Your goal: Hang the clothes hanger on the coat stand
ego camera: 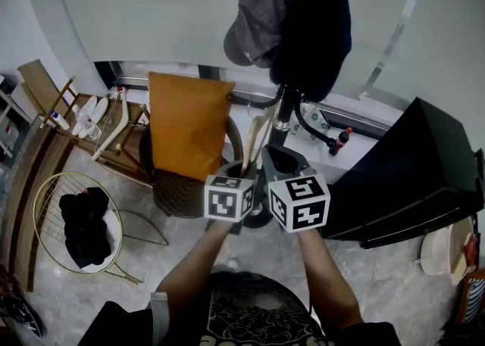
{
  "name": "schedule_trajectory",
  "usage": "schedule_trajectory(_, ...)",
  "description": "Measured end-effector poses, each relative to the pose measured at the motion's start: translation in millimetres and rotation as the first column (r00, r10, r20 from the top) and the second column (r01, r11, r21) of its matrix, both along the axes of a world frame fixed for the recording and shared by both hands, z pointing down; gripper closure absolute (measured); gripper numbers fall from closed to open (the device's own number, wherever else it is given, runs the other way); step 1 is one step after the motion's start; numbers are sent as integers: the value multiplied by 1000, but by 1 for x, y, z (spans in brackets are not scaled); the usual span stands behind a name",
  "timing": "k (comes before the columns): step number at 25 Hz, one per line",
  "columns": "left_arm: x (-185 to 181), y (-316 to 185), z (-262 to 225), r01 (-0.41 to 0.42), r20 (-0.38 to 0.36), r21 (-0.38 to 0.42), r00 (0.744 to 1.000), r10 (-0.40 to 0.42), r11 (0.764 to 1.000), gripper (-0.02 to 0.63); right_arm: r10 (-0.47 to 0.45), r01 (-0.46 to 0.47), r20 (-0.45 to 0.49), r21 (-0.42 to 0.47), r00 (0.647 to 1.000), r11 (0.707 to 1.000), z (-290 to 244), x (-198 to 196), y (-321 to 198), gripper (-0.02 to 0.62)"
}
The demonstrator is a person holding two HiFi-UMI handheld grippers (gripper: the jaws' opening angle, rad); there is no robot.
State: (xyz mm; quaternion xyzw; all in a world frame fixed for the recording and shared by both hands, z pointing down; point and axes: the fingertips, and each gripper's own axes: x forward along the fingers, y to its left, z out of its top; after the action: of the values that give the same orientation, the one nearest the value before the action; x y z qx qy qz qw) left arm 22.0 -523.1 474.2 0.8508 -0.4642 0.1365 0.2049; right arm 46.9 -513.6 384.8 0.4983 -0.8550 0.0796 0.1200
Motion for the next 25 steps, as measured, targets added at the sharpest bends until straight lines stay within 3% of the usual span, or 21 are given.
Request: schedule_trajectory(25, 16, -29, 37, -18, 21, -42, 1000, 19, 999, 571, 21, -21, 8, -18, 1000, 1000, 15, 15, -31, 594)
